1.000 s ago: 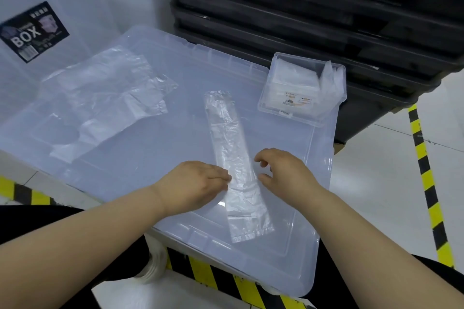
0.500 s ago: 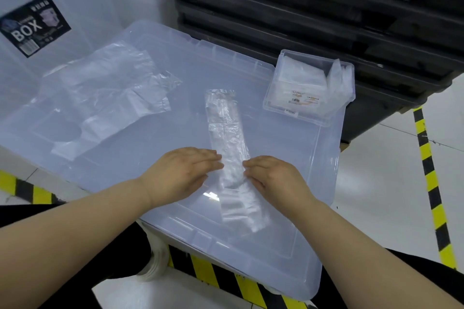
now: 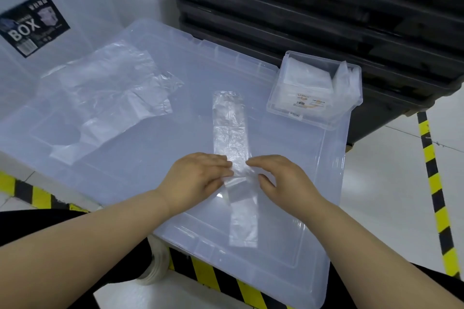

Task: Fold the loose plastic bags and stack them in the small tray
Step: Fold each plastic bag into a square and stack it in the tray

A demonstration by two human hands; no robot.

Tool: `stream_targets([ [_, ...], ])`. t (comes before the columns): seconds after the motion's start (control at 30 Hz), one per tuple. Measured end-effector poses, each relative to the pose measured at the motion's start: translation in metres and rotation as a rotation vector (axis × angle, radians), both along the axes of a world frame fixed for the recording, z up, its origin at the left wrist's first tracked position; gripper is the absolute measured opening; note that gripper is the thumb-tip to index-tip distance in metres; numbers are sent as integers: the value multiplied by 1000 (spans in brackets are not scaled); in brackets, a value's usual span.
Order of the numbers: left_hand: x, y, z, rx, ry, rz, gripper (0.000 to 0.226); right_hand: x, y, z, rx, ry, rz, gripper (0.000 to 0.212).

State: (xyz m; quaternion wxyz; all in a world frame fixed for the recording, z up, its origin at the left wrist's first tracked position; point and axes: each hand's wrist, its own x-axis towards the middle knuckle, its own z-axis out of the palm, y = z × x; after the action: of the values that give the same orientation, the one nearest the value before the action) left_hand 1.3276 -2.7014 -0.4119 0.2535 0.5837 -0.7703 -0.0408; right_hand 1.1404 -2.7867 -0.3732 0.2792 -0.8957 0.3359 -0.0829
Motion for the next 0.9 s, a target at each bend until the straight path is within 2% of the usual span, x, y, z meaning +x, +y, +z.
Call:
stream_targets([
  [0.07, 5, 1, 1, 99, 167, 13, 35, -1, -1, -1, -148, 32, 74, 35],
  [0.13, 9, 4, 6, 246, 411, 81, 41, -4, 0, -9, -240, 75, 147, 44],
  [0.2, 12, 5, 11, 413, 596, 163, 30, -3, 0, -15, -312, 112, 209, 51],
  [0.3, 11, 4, 16, 501, 724, 264, 34, 3, 4, -19, -368, 99, 241, 57],
  [0.4, 11, 3, 20, 511, 745, 257, 40, 12, 7, -21, -358, 29, 194, 59],
  [0.53, 14, 5, 23, 538, 740, 185, 48, 19, 5, -24, -405, -63, 187, 48],
  [0.6, 14, 6, 21, 541, 712, 153, 41, 22, 7, -26, -441, -95, 172, 39],
  [0.67, 14, 7, 17, 546, 683, 132, 23, 26, 11, -27, -453, -187, 168, 29],
  [0.73, 12, 9, 18, 521, 655, 103, 32, 30, 16, -27, -448, -272, 173, 20],
  [0.83, 12, 11, 17, 474, 623, 88, 32, 29, 19, -26, -302, -322, 172, 13],
  [0.9, 14, 12, 17, 455, 589, 97, 38, 28, 18, -21, -141, -295, 128, 18],
])
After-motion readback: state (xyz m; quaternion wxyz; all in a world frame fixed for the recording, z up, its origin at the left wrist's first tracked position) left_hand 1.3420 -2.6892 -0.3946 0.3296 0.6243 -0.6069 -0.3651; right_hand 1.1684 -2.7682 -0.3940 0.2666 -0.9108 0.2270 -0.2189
